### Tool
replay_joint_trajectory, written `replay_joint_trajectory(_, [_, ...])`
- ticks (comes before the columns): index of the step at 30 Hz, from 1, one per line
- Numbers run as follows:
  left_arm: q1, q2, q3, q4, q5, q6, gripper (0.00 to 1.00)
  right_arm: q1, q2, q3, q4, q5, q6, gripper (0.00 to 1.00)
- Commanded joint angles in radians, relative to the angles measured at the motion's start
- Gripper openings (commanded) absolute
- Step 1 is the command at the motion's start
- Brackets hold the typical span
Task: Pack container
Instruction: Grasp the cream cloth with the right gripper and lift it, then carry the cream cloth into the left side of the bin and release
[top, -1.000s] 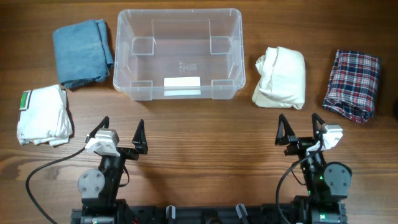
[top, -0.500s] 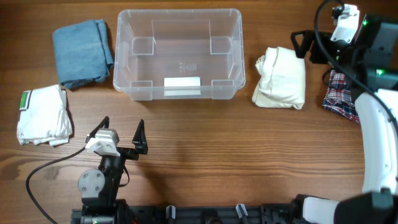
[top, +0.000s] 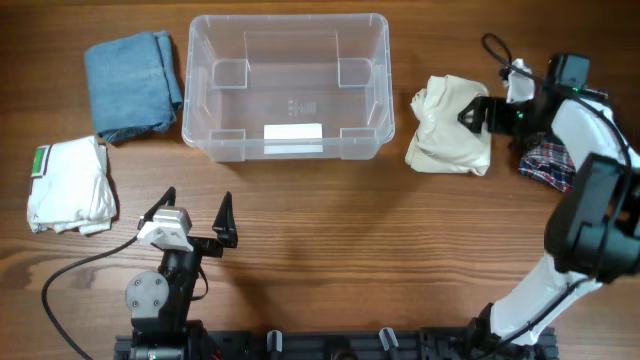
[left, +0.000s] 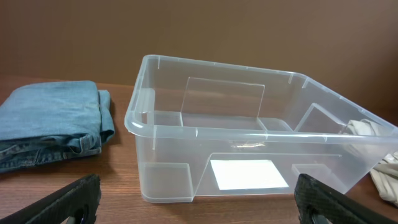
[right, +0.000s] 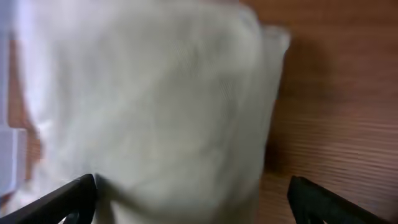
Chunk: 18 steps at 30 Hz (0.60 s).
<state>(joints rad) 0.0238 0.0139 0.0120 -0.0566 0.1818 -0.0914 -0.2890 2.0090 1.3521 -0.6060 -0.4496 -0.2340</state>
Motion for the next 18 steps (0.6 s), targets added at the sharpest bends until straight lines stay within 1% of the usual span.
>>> replay_joint_trajectory(1, [0.005, -0.007, -0.006, -0.002, 0.008, -0.005, 1.0, 0.003, 0.068, 0.014, -0.006, -0.074, -0.028, 0.93])
replay_joint_trajectory(2, [0.005, -0.007, -0.006, -0.002, 0.008, -0.005, 1.0, 0.003, 0.079, 0.014, -0.006, -0.092, -0.027, 0.88])
replay_joint_trajectory(3, [0.005, -0.007, -0.006, -0.002, 0.008, -0.005, 1.0, 0.003, 0.08, 0.014, -0.006, -0.103, -0.026, 0.8])
replay_joint_trajectory(4, [0.005, -0.007, -0.006, -0.002, 0.008, -0.005, 1.0, 0.003, 0.08, 0.014, -0.005, -0.118, -0.024, 0.69])
replay_joint_trajectory(5, [0.005, -0.007, -0.006, -0.002, 0.008, -0.005, 1.0, 0.003, 0.08, 0.014, -0.006, -0.122, -0.023, 0.51])
replay_joint_trajectory(6, [0.005, -0.007, -0.006, -0.002, 0.008, -0.005, 1.0, 0.003, 0.08, 0.014, -0.005, -0.129, -0.006, 0.38])
replay_joint_trajectory(7, [0.005, -0.007, -0.006, -0.002, 0.008, -0.005, 1.0, 0.003, 0.077, 0.015, -0.005, -0.129, 0.042, 0.26])
replay_joint_trajectory(8, [0.005, -0.007, -0.006, -0.002, 0.008, -0.005, 1.0, 0.003, 0.065, 0.017, -0.008, -0.129, 0.104, 0.06])
replay_joint_trajectory(10, [0.005, -0.007, -0.006, -0.002, 0.008, -0.005, 1.0, 0.003, 0.029, 0.017, -0.008, -0.129, 0.154, 0.04])
replay_joint_trajectory(12, [0.005, -0.007, -0.006, -0.002, 0.008, -0.005, 1.0, 0.003, -0.058, 0.017, -0.01, -0.129, 0.194, 0.04])
replay_joint_trajectory(14, [0.005, -0.007, -0.006, -0.002, 0.008, -0.005, 1.0, 0.003, -0.191, 0.023, -0.006, -0.141, 0.257, 0.04])
replay_joint_trajectory(15, [0.005, -0.007, -0.006, -0.002, 0.008, -0.005, 1.0, 0.005, -0.283, 0.037, -0.001, -0.172, 0.291, 0.04])
replay_joint_trajectory(18, [0.005, -0.007, -0.006, -0.002, 0.008, -0.005, 1.0, 0.032, -0.472, 0.101, 0.024, -0.18, 0.371, 0.04])
